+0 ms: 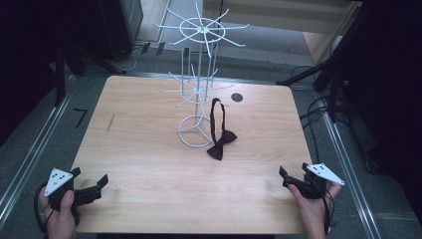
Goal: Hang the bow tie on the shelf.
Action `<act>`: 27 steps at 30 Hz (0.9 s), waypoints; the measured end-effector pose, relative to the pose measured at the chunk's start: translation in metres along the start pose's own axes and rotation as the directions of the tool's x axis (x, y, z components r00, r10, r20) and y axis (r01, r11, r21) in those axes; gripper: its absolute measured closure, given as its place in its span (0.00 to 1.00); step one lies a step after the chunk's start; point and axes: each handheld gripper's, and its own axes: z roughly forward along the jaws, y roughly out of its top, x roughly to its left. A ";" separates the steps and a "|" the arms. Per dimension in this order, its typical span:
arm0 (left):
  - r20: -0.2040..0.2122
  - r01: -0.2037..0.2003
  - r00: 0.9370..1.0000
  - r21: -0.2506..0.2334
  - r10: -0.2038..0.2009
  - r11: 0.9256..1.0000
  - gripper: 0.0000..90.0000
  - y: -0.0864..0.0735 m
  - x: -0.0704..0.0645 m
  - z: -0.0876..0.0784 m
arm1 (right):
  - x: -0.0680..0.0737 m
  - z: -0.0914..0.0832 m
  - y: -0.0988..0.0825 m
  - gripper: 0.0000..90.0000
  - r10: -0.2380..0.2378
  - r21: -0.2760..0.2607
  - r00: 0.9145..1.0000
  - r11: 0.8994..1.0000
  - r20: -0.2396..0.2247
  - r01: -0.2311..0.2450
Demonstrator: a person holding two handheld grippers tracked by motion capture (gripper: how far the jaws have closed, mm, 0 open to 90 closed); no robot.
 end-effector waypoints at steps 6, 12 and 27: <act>-0.004 0.001 1.000 -0.001 -0.001 1.000 0.00 0.000 0.000 0.000 | -0.015 -0.008 -0.009 0.12 0.016 0.003 0.999 1.000 0.028 -0.016; -0.006 0.000 1.000 0.000 0.000 1.000 0.00 0.000 0.000 0.000 | -0.025 -0.016 -0.017 0.13 0.029 0.007 0.999 1.000 0.038 -0.029; -0.005 0.004 1.000 0.004 -0.004 1.000 0.00 0.000 0.001 0.000 | -0.039 -0.031 -0.029 0.13 0.064 0.011 0.997 0.998 0.048 -0.064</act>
